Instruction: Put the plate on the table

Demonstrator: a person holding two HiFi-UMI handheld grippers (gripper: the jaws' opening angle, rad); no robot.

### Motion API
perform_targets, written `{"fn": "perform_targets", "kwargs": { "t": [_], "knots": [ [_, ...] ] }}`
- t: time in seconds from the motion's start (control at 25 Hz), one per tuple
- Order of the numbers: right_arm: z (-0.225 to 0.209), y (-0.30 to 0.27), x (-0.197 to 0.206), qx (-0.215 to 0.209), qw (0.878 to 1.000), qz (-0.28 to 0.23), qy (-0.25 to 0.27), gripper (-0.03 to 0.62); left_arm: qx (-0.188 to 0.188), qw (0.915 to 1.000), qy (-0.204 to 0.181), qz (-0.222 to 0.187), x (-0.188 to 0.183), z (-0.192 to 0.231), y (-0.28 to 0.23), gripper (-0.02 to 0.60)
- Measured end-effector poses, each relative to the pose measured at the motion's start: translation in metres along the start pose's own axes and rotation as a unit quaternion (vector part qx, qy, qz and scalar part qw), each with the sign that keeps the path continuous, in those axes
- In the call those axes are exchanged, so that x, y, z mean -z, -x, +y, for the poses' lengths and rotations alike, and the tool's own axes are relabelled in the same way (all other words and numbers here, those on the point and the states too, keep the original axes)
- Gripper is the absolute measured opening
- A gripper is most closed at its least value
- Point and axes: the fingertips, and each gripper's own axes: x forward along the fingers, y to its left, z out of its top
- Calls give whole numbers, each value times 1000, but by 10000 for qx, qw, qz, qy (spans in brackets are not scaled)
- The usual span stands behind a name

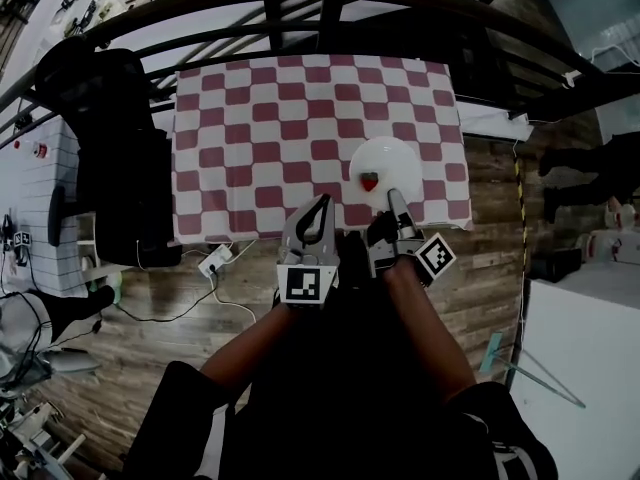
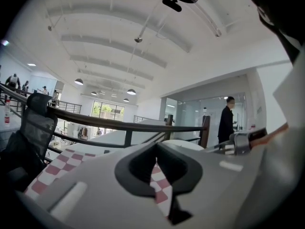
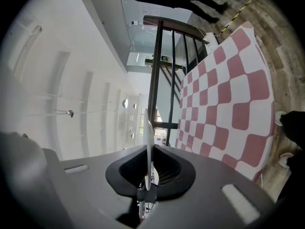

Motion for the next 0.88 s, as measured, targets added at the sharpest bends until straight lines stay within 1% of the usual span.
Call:
{"fn": "perform_targets", "kwargs": {
  "t": [0.12,0.2,0.36,0.48,0.6,0.72,0.8,0.88],
  "knots": [
    [-2,-11,-12,-37,9999,132,76,15,-37,10000,-39,-20,-5,-5,-17,9],
    [-6,-19,-21,-52,9995,218,230,15,-73,9999,-88,-32,-9,-7,-30,9],
    [-28,-33,-41,116,9980,392,482,15,-223,9997,-52,-72,-17,-9,-50,9],
    [-41,-43,-50,131,9952,645,723,15,-305,9995,-106,36,-12,-10,-63,9],
    [-56,-54,-55,73,9915,967,873,15,-489,9985,-144,187,-2,-7,-76,9],
    [-68,-69,-53,-80,9886,1303,754,15,-646,9974,-194,235,2,-5,-91,9],
    [-78,-75,-55,-2,9858,1507,738,15,-708,9969,-233,245,4,-8,-99,9],
    [-81,-82,-59,-162,9839,1660,640,15,-749,9963,-343,253,6,-12,-106,9]
  ]
}}
